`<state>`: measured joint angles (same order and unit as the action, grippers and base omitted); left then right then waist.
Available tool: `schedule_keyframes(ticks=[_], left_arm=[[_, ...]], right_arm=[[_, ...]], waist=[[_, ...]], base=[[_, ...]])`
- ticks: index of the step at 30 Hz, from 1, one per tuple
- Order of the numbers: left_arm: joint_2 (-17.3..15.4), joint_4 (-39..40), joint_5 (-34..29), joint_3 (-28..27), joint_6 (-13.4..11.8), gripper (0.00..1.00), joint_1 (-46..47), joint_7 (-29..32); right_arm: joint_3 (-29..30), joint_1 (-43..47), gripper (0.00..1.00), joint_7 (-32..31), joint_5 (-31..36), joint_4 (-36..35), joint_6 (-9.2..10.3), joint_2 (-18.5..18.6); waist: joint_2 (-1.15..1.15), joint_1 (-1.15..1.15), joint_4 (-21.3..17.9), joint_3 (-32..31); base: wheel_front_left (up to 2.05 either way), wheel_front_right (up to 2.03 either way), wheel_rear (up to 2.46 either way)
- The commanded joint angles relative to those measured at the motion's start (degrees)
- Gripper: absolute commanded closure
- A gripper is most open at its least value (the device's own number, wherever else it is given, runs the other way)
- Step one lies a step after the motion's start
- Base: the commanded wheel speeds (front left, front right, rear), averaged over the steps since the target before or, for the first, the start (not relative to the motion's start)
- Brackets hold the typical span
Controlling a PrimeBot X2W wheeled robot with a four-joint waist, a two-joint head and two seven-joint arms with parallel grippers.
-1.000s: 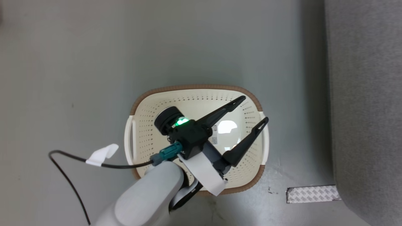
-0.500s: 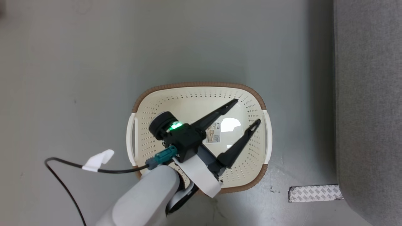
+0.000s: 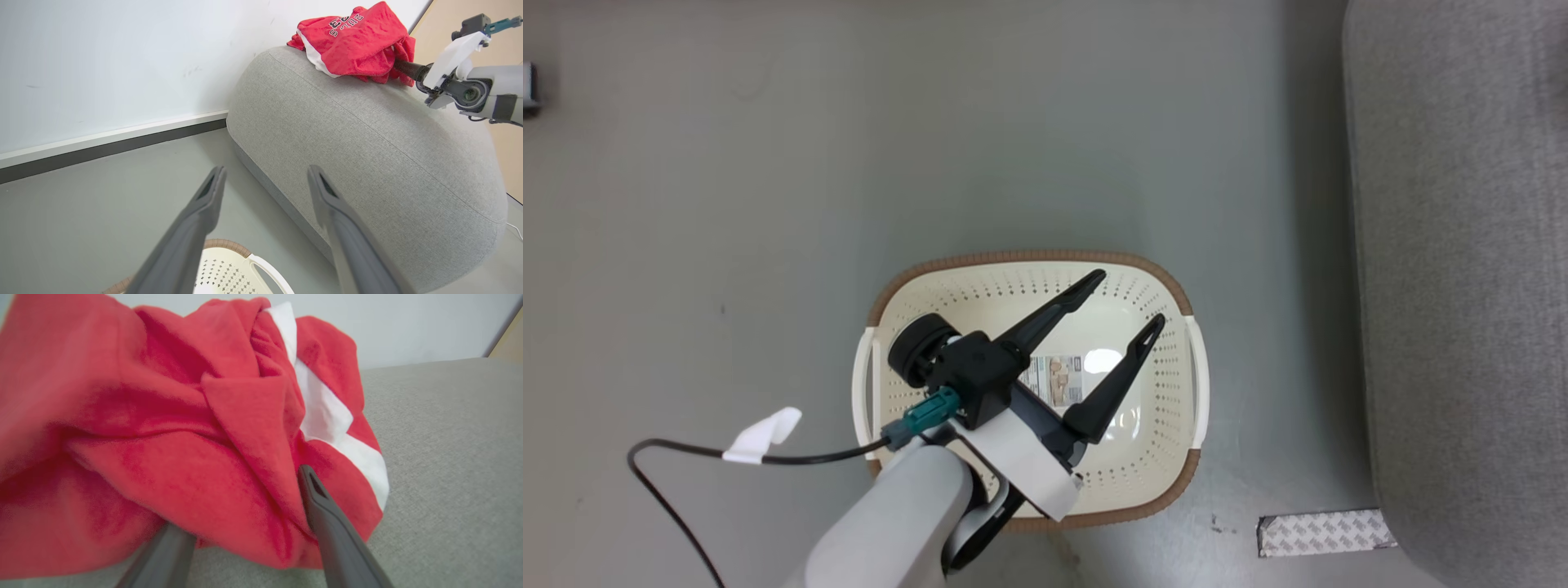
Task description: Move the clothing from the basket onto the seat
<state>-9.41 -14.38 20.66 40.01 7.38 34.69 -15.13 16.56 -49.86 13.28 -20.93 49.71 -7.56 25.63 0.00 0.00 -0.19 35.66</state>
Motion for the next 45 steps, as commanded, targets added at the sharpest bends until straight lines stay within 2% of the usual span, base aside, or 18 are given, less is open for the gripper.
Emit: schedule_keyframes(ticks=[1,10,18,33,39,45], left_arm=[[0.0,-0.16,-0.57,-0.34,0.13,0.0,-0.78,-0.02],[0.41,-2.05,-1.3,-4.2,-0.27,0.0,-5.81,-0.02],[1.16,-3.48,-1.78,-10.94,-1.47,0.0,-11.99,-0.02],[2.56,-4.33,-5.99,-25.72,-5.82,0.0,-26.85,-0.02],[2.96,-4.93,-7.08,-31.44,-5.46,0.0,-32.39,-0.02],[3.92,-5.19,-7.55,-35.97,-3.87,0.0,-34.31,-0.02]], right_arm=[[-0.49,1.57,0.0,0.45,-0.65,-0.94,0.16,0.76],[-3.53,13.65,0.0,1.27,-1.16,-9.19,0.16,-0.06],[-4.6,25.45,0.0,1.59,1.51,-18.59,0.16,-3.73],[-5.65,44.28,0.0,1.93,10.06,-36.31,0.16,-18.71],[-8.27,50.33,0.0,1.94,10.65,-37.54,0.16,-22.06],[-12.28,52.96,0.0,1.94,8.4,-34.8,0.16,-22.68]], waist=[[0.0,0.0,-0.36,-1.36],[0.0,0.0,-0.63,-8.73],[0.0,0.0,0.52,-16.45],[0.0,0.0,4.9,-31.68],[0.0,0.0,5.08,-35.88],[0.0,0.0,4.85,-37.05]], base=[[0.0,0.0,0.0],[0.0,0.0,0.0],[0.0,0.0,0.0],[0.0,0.0,0.0],[0.0,0.0,0.0],[0.0,0.0,0.0]])
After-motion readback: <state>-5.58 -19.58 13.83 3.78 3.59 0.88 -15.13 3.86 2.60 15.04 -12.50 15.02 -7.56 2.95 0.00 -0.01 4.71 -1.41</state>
